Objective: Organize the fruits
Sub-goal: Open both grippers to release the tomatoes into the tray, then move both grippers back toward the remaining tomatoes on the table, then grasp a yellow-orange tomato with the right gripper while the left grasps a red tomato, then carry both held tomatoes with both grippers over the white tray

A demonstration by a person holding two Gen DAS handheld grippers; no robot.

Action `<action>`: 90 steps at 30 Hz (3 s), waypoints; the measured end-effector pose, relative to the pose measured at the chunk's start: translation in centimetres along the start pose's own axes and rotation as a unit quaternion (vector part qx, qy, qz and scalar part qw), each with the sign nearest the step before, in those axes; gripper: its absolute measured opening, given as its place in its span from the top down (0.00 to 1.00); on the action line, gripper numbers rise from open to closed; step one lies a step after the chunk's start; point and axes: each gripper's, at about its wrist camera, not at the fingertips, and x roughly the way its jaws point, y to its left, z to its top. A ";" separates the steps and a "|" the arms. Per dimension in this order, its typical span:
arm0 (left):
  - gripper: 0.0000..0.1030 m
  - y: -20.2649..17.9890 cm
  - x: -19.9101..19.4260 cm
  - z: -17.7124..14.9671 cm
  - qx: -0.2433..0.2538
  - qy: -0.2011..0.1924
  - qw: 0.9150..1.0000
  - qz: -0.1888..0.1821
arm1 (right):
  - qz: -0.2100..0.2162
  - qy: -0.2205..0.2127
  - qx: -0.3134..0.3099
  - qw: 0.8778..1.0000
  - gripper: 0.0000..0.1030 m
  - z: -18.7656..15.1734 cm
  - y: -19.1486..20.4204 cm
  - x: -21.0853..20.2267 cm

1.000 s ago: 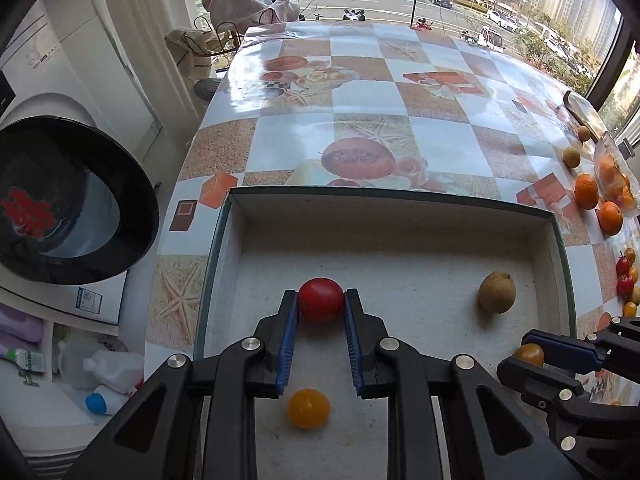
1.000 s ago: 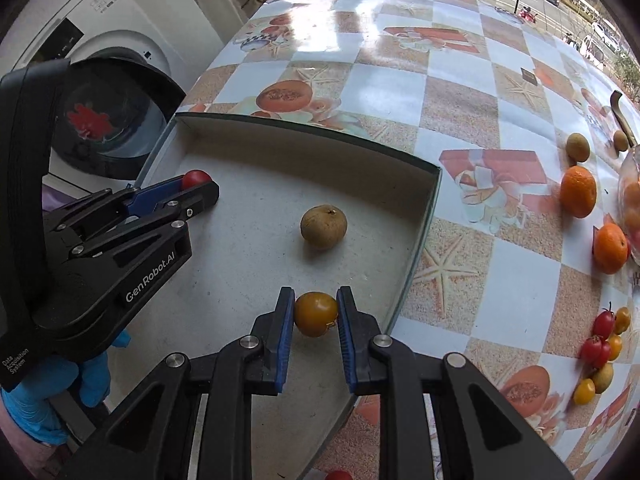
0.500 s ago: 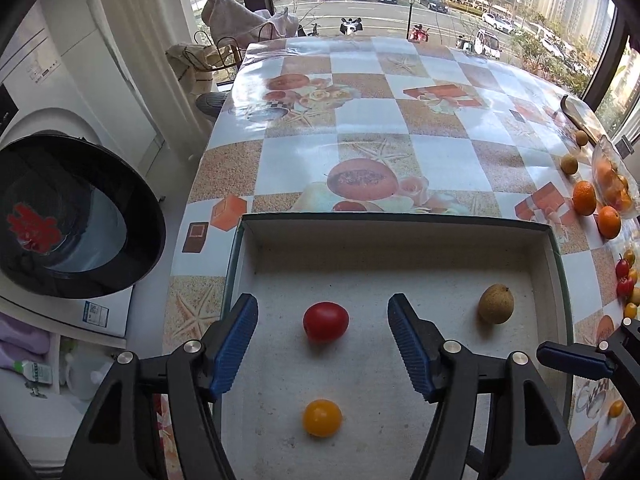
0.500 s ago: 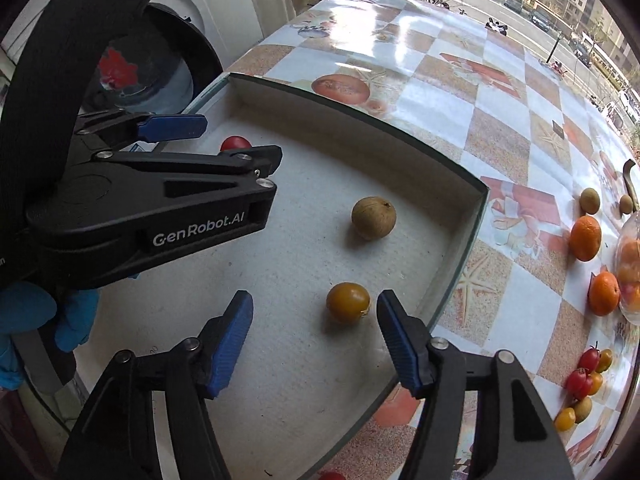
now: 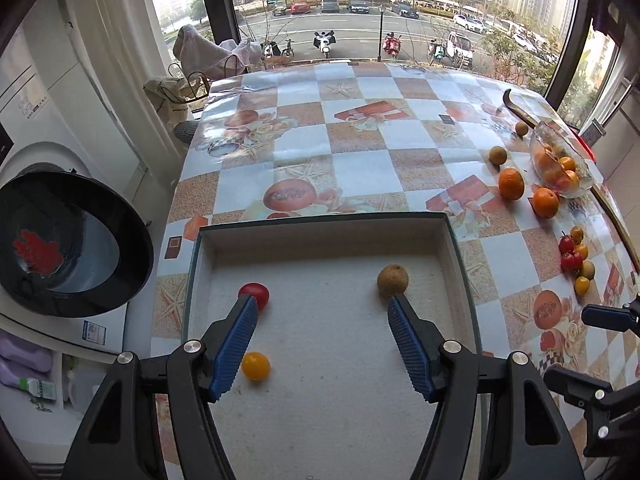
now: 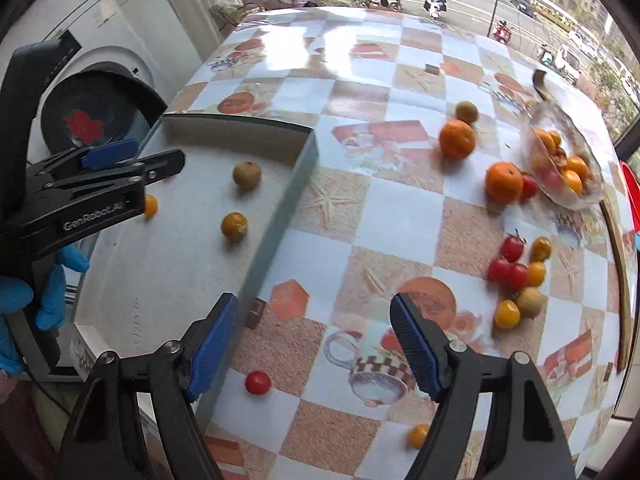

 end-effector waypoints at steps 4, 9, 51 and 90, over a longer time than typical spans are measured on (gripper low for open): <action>0.33 -2.9 -1.5 -1.1 0.017 0.006 1.000 -0.021 | -0.029 0.015 0.053 0.998 0.22 -2.7 -4.5 -1.0; 0.33 -7.2 -2.7 -1.6 0.048 0.007 0.998 -0.047 | -0.050 0.030 0.106 0.993 0.22 -5.0 -8.5 -1.2; 0.33 -16.1 -0.2 -10.6 0.126 0.090 0.987 -0.039 | 0.011 0.050 0.106 0.993 0.50 -9.7 -9.8 0.2; 0.80 -13.7 -2.6 -8.6 0.045 0.058 0.991 -0.111 | 0.022 0.044 0.104 0.993 0.78 -7.4 -8.8 -1.2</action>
